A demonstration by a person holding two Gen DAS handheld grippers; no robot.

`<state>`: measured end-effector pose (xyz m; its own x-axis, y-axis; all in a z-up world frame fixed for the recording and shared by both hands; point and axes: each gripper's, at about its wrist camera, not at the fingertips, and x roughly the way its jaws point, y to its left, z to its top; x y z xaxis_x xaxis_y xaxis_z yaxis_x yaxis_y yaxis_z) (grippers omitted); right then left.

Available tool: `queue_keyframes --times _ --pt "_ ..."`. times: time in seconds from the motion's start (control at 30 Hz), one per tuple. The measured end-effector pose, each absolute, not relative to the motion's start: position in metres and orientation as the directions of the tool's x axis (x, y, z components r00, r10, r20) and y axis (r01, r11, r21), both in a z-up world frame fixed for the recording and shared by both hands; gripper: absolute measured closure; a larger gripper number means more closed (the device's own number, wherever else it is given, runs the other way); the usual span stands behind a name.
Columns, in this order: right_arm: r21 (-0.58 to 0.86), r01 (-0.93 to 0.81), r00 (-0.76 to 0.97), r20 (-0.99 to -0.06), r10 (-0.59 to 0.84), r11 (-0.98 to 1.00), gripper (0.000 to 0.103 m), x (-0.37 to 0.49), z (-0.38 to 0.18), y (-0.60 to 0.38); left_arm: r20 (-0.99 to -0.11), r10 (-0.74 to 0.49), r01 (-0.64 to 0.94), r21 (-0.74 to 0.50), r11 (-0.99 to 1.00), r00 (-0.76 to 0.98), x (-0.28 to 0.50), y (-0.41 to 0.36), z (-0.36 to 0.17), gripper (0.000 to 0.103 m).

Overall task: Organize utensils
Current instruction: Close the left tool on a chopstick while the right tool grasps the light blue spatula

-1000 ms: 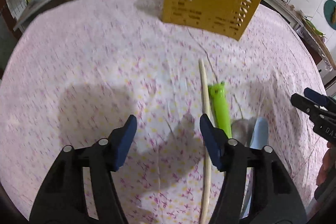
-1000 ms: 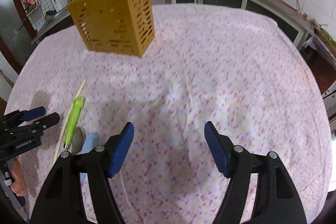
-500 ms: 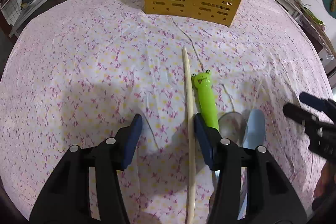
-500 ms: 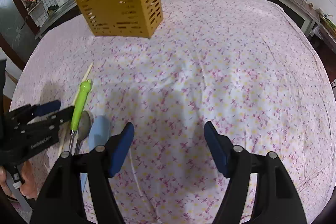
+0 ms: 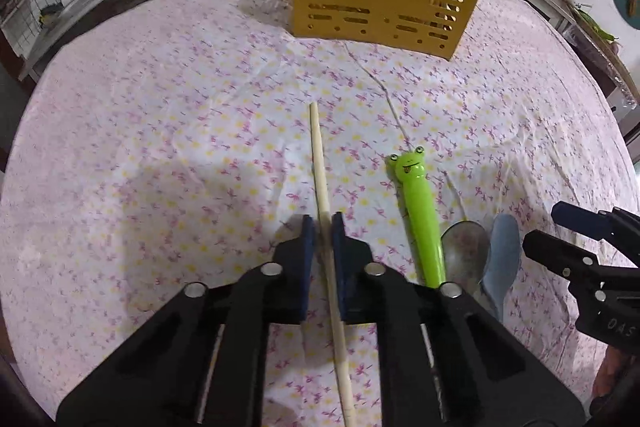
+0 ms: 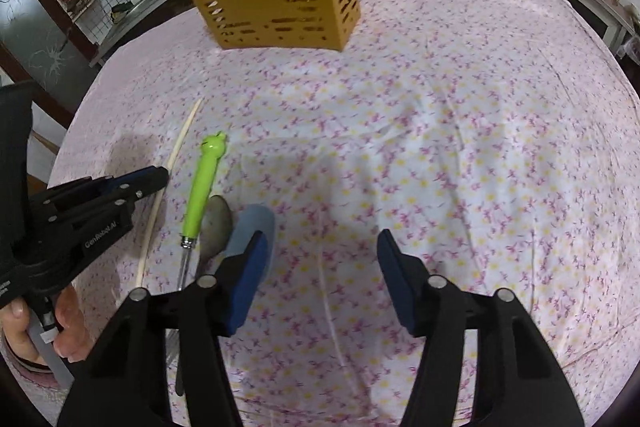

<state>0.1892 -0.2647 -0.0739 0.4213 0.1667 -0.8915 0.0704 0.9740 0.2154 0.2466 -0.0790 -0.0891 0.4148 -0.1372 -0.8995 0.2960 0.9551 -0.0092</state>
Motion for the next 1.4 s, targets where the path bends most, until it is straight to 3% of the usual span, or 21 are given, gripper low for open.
queue_keyframes --times 0.33,0.4,0.47,0.63,1.27,1.37,1.4 --pt "0.266 0.055 0.367 -0.902 0.228 0.962 0.066 0.202 -0.085 -0.243 -0.912 -0.137 0.267 -0.032 0.963 0.386 0.243 -0.047 -0.089 0.103" --pt "0.282 0.06 0.372 -0.897 0.241 0.957 0.072 0.205 -0.085 -0.241 -0.911 -0.131 0.257 -0.029 0.966 0.392 0.242 -0.043 -0.092 0.103" --pt "0.292 0.056 0.364 -0.896 0.253 0.955 0.087 0.208 -0.086 -0.238 -0.912 -0.139 0.25 -0.042 0.967 0.387 0.241 -0.038 -0.092 0.103" --pt "0.27 0.03 0.366 -0.899 0.241 0.963 0.097 0.212 -0.084 -0.233 -0.908 -0.157 0.251 -0.06 0.966 0.389 0.241 -0.038 -0.087 0.103" --pt "0.14 0.036 0.39 -0.914 0.115 0.99 0.099 0.228 -0.066 -0.286 -0.917 -0.188 0.254 -0.099 0.962 0.353 0.267 -0.072 -0.086 0.103" --pt "0.143 0.038 0.391 -0.913 0.117 0.989 0.099 0.232 -0.066 -0.289 -0.923 -0.18 0.265 -0.09 0.96 0.339 0.272 -0.077 -0.09 0.092" --pt "0.143 0.039 0.391 -0.913 0.117 0.989 0.099 0.233 -0.066 -0.289 -0.926 -0.174 0.27 -0.082 0.959 0.335 0.273 -0.08 -0.091 0.083"
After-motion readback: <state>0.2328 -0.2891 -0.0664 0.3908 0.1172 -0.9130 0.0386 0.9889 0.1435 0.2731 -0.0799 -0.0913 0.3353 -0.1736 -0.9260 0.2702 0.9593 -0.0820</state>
